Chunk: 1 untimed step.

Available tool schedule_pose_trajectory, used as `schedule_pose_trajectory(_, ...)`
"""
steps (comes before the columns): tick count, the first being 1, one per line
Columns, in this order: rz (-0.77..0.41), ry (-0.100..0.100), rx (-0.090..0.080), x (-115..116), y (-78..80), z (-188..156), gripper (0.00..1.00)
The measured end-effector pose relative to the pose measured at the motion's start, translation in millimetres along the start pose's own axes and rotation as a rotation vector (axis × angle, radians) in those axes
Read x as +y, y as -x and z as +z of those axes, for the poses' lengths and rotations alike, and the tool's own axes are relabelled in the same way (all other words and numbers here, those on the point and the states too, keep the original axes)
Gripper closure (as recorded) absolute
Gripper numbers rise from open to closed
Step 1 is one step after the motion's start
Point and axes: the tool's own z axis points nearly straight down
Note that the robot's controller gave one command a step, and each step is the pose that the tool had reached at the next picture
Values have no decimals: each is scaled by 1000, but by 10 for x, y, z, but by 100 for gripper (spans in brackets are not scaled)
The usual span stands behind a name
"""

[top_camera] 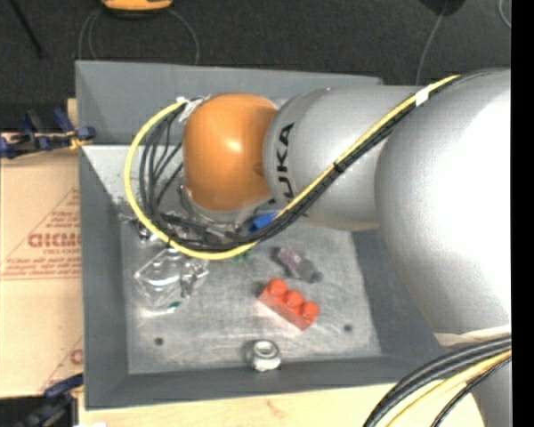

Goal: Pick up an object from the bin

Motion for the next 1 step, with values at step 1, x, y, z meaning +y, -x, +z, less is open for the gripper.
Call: schedule_pose_trajectory(1, 7, -3, -3, -16, 15, -625, 100)
